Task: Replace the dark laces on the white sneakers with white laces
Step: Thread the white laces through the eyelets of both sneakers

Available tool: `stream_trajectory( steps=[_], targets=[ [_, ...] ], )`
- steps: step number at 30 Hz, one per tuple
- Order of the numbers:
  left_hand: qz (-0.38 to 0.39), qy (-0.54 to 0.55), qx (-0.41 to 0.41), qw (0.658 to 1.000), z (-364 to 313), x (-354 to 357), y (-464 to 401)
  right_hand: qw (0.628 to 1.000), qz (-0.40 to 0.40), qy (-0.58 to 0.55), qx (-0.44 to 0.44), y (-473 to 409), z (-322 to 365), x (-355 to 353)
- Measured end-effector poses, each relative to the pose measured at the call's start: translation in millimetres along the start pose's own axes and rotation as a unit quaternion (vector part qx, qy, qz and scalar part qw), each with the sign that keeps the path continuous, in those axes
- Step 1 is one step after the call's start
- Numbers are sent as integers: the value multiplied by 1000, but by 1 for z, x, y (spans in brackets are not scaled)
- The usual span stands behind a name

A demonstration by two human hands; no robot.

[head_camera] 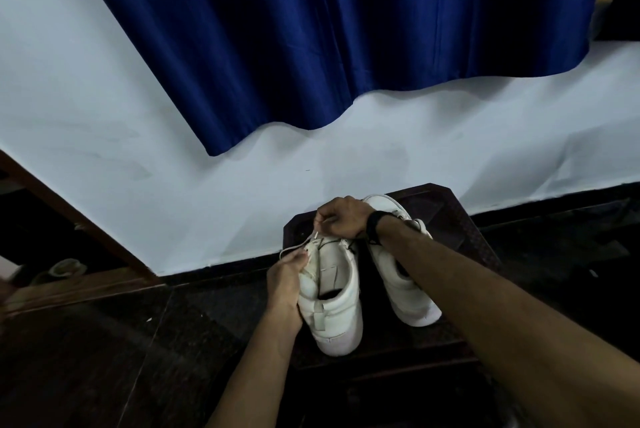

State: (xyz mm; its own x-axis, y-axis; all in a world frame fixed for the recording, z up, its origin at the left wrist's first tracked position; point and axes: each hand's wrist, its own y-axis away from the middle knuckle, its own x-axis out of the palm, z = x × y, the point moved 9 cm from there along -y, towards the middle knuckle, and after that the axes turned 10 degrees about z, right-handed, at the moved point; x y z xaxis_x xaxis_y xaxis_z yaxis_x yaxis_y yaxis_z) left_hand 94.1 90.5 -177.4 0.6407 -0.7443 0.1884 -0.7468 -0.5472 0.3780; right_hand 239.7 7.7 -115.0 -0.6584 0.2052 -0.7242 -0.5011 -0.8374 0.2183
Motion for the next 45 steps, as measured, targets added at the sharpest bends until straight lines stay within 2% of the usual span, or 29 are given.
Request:
stream_trajectory(
  steps=[5,10,17,25,31,34,38,40,42,43,45],
  targets=[
    [-7,-31,40,999,-7,2,-1,999,25,14,-14,-1,2,5],
    [-34,-76,127,988,-19,4,8,997,52,-5,-49,-1,4,7],
    [-49,-149,181,971,-26,6,14,993,78,2,-88,0,12,9],
    [-73,-283,245,924,-40,11,28,988,105,19,-115,-4,19,10],
    [-80,-367,279,884,-47,19,34,981,159,16,-107,-1,30,2],
    [-76,-396,277,872,-48,21,34,985,137,-13,-105,-1,27,2],
    [-69,-379,274,881,-45,20,30,994,89,17,-65,-1,13,11],
    [-71,-365,270,888,-42,17,29,995,15,68,-77,7,22,-2],
    [-75,-363,264,891,-42,16,30,978,-113,150,-89,25,40,-24],
    [-76,-362,263,891,-42,16,31,971,-147,174,-72,35,48,-30],
    [-72,-363,261,892,-42,16,31,961,-138,238,-10,44,57,-24]
  ],
)
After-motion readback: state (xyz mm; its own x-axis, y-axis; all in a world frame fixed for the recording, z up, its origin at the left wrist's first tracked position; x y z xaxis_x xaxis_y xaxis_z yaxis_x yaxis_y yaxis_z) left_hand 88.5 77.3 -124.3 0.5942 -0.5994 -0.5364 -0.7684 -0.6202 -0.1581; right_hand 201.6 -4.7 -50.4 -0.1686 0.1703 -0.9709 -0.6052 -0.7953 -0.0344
